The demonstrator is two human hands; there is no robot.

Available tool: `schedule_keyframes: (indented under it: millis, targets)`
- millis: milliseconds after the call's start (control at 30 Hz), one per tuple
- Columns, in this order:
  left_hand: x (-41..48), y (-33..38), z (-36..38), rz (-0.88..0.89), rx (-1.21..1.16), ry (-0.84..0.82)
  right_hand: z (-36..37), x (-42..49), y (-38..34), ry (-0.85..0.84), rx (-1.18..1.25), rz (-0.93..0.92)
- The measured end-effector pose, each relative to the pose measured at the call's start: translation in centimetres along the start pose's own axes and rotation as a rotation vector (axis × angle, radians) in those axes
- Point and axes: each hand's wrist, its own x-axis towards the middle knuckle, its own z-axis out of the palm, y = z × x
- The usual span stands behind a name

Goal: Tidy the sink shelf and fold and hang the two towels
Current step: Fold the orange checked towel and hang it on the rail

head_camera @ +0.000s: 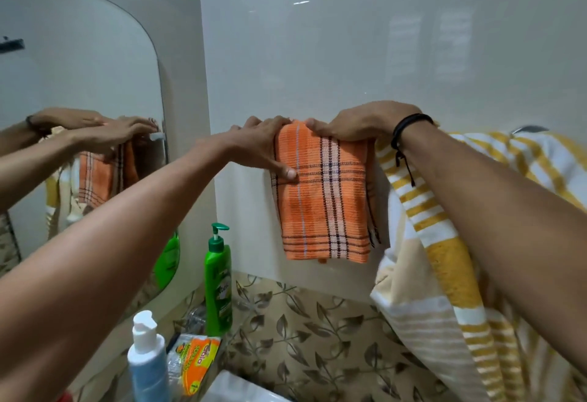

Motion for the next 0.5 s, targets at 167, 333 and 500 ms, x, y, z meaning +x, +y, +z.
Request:
schedule_keyframes:
  millis: [167,333,500]
  targets:
    - [0.9,0.8,-0.7,0.307,-0.151,-0.042,-0.2,1.5,0.6,-0.037,0.012,-0.057]
    - [2.9,1.2,-2.1,0.218,-0.2,-0.256,0.3,1.7,1.5,-0.108,-0.033,-0.289]
    - [4.5,2.1,-2.7,0.182,-0.133,-0.376,-0.4,1.4,1.3,-0.246,-0.054,-0.269]
